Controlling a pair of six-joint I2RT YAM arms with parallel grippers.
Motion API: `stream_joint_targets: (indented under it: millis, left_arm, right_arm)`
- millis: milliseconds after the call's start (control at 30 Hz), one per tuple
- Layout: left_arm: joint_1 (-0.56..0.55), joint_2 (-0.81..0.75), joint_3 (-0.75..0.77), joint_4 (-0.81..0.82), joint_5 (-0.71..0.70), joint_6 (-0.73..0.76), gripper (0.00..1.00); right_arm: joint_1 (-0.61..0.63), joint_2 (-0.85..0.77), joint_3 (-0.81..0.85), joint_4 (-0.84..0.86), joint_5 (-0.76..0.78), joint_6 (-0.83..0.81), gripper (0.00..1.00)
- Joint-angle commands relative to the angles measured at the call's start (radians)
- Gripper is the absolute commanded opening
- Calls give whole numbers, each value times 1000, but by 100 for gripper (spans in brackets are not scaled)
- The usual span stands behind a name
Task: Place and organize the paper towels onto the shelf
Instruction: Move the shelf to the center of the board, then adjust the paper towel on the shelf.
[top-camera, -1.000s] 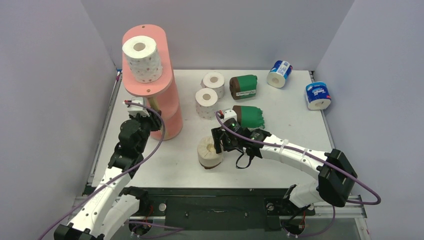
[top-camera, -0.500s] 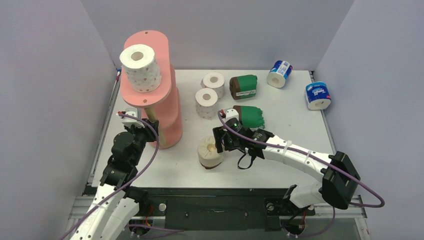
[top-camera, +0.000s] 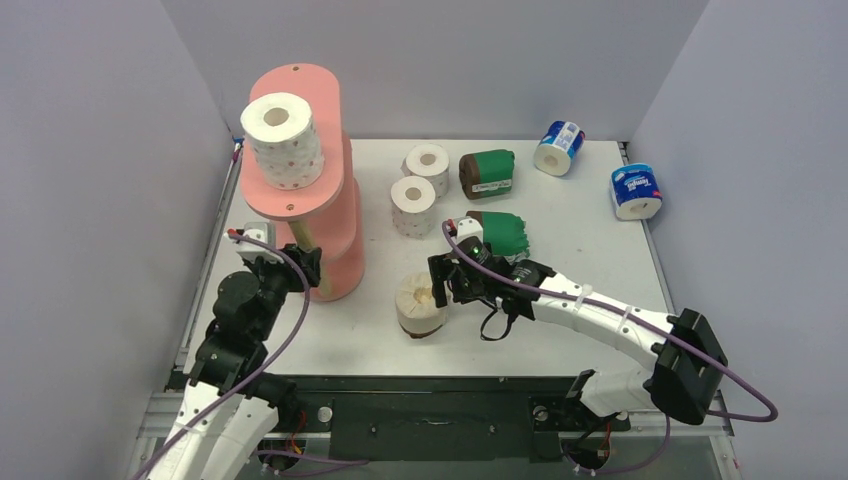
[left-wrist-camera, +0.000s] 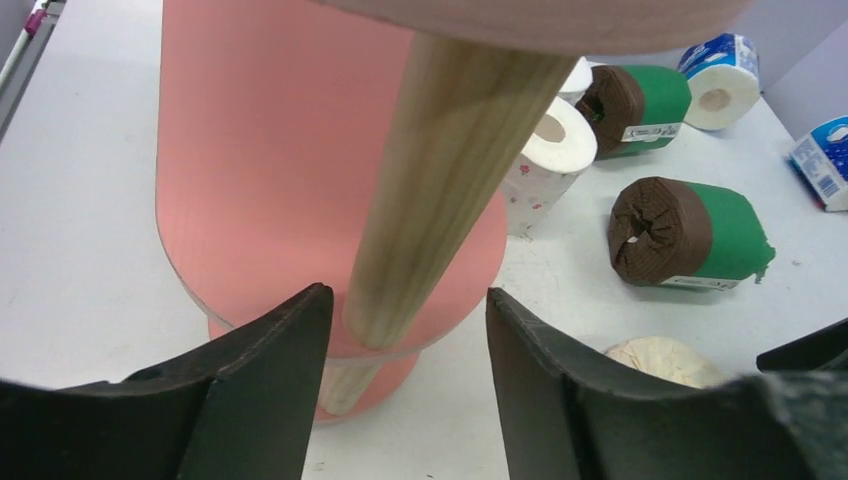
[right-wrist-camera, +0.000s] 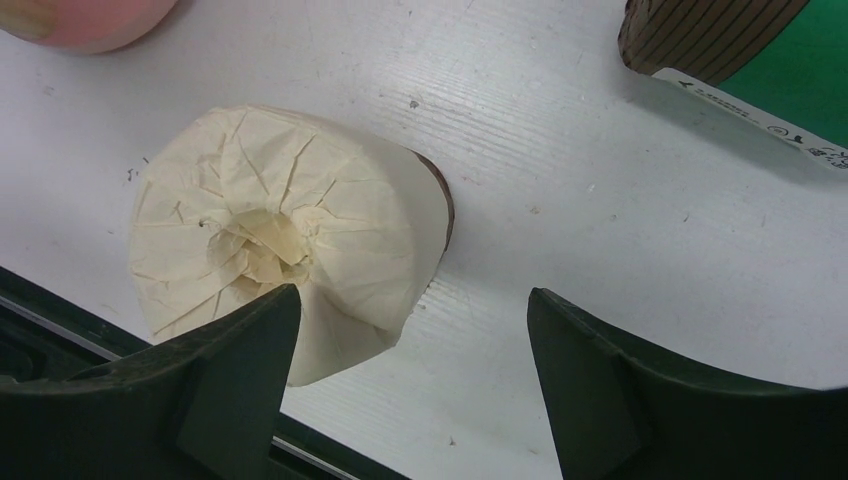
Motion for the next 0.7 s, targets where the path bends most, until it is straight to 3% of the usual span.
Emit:
stream_joint_targets:
  millis: [0, 433, 667]
  left_arm:
    - [-7, -25, 89, -60, 30, -10, 58]
    - [-17, -120, 303, -342, -87, 2, 65]
    - [-16, -109, 418, -220, -98, 68, 78]
  right_arm:
    - [-4, -66, 48, -7, 5, 29, 80]
    - [-7, -88, 45, -6, 40, 23, 80]
    - [-9, -116, 32, -5, 55, 11, 80]
